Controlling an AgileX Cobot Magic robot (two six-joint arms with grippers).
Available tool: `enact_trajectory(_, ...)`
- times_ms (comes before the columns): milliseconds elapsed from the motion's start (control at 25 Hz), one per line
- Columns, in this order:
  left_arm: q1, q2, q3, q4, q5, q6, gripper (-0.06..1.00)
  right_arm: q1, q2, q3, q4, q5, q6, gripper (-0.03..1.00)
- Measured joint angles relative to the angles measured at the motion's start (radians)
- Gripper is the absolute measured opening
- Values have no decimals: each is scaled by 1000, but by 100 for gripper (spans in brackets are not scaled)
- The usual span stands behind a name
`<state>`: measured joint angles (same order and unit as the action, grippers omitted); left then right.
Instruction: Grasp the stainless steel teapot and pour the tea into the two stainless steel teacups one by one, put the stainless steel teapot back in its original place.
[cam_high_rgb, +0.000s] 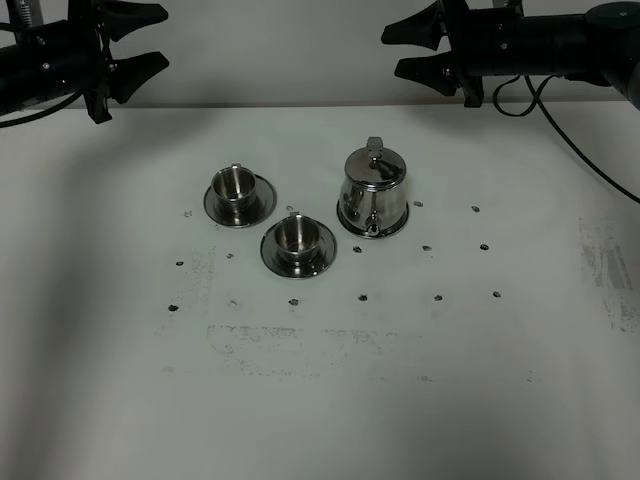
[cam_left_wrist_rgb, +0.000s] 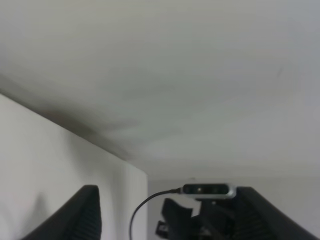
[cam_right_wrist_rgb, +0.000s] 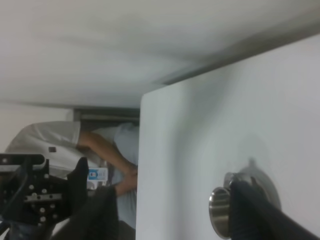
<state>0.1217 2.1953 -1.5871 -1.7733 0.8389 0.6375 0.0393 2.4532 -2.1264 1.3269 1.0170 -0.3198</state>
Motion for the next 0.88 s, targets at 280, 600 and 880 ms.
enact_trajectory(280,0,13,0,0,-9,-110,61,0,0,0,-4,-1,40,48)
enact_trajectory(600,0,13,0,0,-10,-123,61,0,0,0,-4,-1,59,48)
enact_trajectory(880,0,2,-28,53,-3,113,59,0,-4,-12,-30,0,-195,48)
